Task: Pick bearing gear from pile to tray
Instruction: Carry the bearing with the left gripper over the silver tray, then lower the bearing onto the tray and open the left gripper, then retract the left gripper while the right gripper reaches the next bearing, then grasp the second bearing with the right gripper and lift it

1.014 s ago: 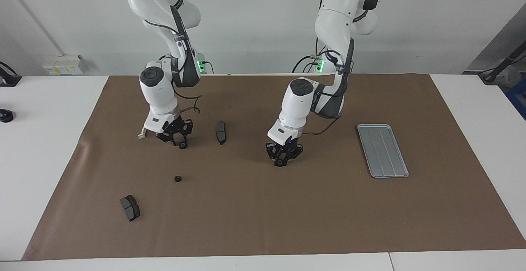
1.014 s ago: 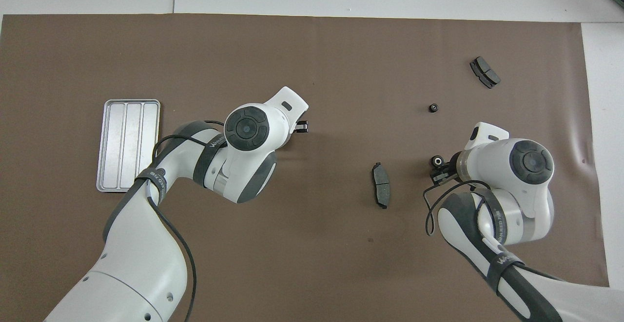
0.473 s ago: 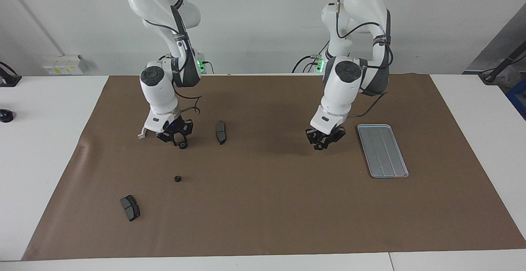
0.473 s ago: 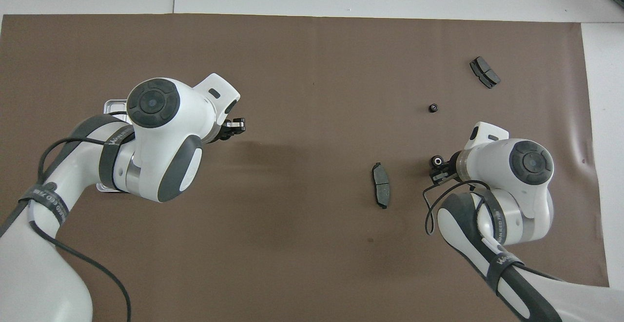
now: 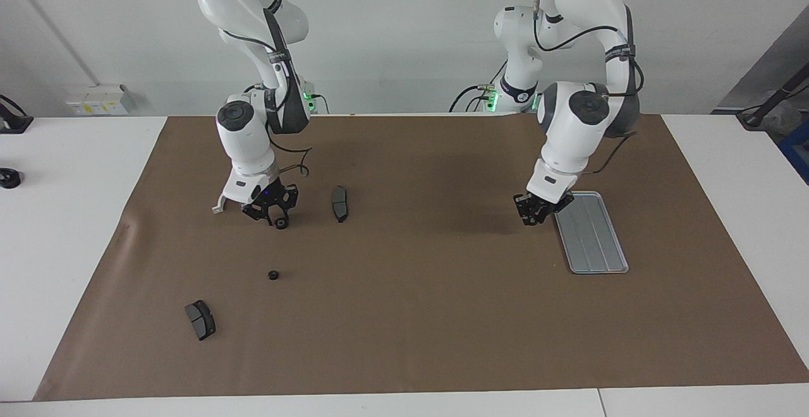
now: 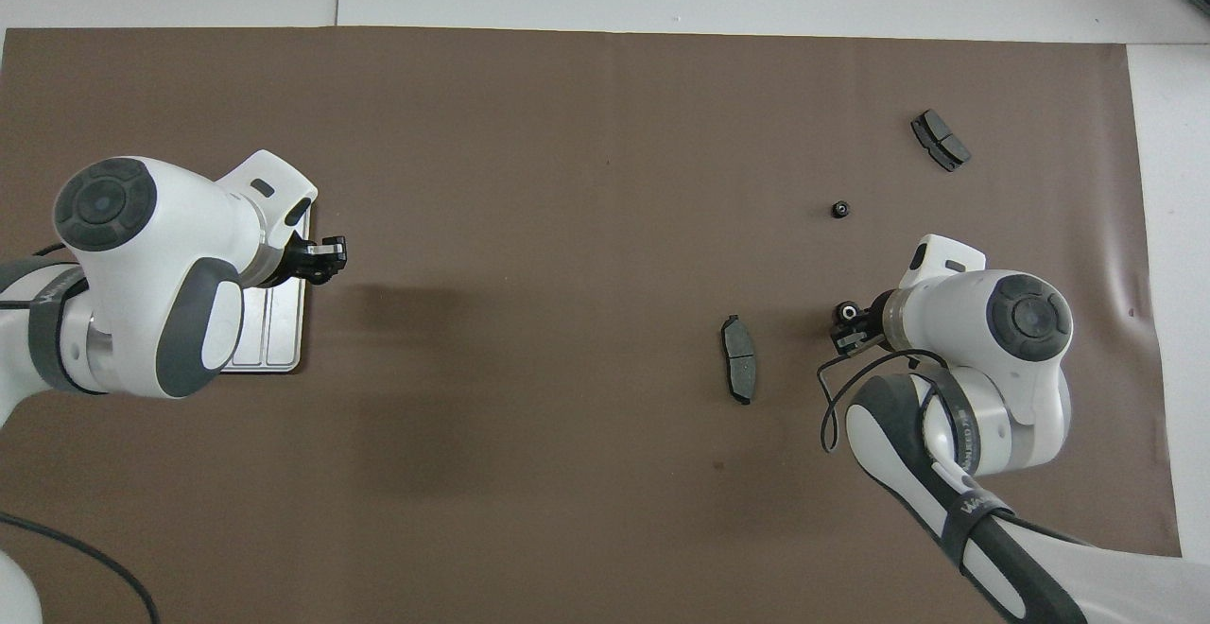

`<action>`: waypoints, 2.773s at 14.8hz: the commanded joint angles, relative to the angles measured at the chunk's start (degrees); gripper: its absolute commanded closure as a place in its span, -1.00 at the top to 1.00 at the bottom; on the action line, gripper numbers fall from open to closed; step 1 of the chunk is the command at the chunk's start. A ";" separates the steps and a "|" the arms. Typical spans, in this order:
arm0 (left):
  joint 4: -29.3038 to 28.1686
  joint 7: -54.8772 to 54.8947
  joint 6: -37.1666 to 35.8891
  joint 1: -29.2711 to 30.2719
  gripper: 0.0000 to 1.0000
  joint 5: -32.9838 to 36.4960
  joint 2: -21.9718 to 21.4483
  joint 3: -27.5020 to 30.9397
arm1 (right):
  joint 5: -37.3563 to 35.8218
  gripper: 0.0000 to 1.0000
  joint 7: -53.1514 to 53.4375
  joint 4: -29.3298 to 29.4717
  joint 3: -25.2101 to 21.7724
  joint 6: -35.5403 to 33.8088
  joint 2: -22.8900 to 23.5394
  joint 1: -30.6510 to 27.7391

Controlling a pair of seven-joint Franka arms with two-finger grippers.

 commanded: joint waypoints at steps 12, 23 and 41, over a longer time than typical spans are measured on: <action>-16.01 12.53 12.32 12.55 0.39 0.85 -6.06 -0.68 | 3.45 -0.13 -0.12 -1.18 0.57 3.73 -0.27 0.42; -4.86 15.77 2.57 10.27 1.00 1.03 -6.32 -1.30 | 3.45 -0.46 0.41 -1.01 0.57 6.10 0.96 0.59; 27.67 24.13 -33.21 10.09 1.00 0.50 -6.93 -2.70 | 4.42 -1.00 42.48 35.08 1.09 -11.74 12.97 18.33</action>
